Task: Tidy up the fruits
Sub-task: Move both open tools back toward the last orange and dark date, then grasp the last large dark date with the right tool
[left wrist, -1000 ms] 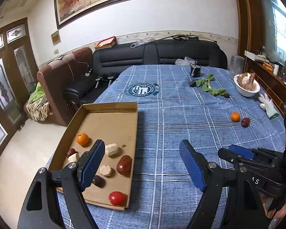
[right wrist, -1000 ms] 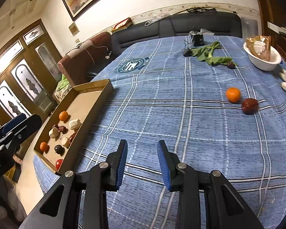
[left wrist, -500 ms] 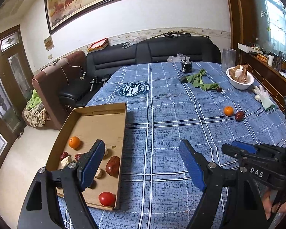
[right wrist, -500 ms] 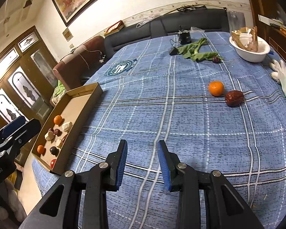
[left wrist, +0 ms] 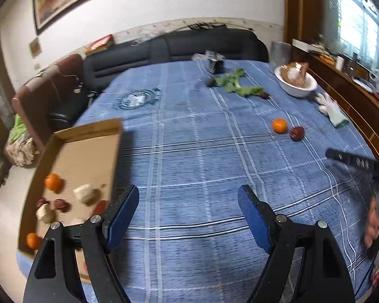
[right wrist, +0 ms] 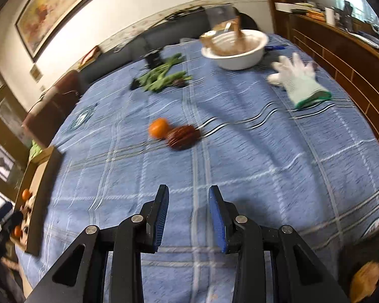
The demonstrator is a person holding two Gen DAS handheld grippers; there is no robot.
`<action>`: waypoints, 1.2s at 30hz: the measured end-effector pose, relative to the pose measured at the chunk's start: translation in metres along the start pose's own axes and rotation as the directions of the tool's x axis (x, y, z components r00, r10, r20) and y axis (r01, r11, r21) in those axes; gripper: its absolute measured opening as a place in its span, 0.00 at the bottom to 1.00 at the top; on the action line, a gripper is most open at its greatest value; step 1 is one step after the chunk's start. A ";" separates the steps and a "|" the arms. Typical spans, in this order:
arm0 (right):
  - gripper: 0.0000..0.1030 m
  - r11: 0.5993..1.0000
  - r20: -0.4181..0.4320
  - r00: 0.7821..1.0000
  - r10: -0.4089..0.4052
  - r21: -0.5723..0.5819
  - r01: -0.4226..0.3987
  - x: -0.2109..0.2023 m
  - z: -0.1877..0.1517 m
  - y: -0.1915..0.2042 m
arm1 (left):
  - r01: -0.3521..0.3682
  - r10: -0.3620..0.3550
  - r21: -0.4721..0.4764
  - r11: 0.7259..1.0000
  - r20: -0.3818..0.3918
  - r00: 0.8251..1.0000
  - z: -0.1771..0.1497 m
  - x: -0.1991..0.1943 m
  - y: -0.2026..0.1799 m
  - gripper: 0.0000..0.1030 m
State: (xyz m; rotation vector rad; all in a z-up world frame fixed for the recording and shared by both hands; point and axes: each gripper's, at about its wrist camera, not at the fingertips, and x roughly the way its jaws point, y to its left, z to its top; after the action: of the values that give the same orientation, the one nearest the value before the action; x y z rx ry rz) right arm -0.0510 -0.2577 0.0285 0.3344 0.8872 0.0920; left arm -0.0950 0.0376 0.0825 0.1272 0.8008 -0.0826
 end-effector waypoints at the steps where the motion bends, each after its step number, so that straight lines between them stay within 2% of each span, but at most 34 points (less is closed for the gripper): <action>1: 0.34 1.000 -0.001 1.000 0.001 0.000 -0.001 0.004 0.005 0.000 | 0.015 -0.015 0.007 1.000 -0.007 1.000 0.001 0.004 -0.005 0.78; 7: 0.35 1.000 -0.016 1.000 -0.020 -0.010 0.019 0.045 0.034 0.014 | 0.038 -0.037 0.032 0.999 -0.018 0.999 0.008 0.017 -0.019 0.77; 13: 0.35 0.997 -0.031 0.997 -0.073 -0.004 0.073 0.079 0.044 0.021 | 0.064 -0.064 0.005 0.998 -0.047 0.997 0.015 0.033 -0.016 0.77; 20: 0.39 0.997 0.000 0.998 -0.061 0.041 0.061 0.088 0.052 0.019 | 0.094 -0.094 -0.011 0.996 -0.084 0.992 0.019 0.054 -0.022 0.77; 29: 0.45 0.990 0.023 0.999 0.037 0.132 -0.039 0.086 0.055 0.005 | 0.117 -0.115 0.014 0.993 -0.096 0.989 0.021 0.062 -0.038 0.77; 36: 0.45 0.989 0.046 0.999 0.015 0.144 -0.021 0.090 0.058 0.007 | 0.147 -0.144 0.025 0.989 -0.102 0.984 0.020 0.065 -0.047 0.77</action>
State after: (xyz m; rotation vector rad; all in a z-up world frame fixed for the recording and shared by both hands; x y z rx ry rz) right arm 0.0510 -0.2461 -0.0025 0.4778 0.8487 0.0367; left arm -0.0416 -0.0129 0.0454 0.1042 0.9087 -0.2293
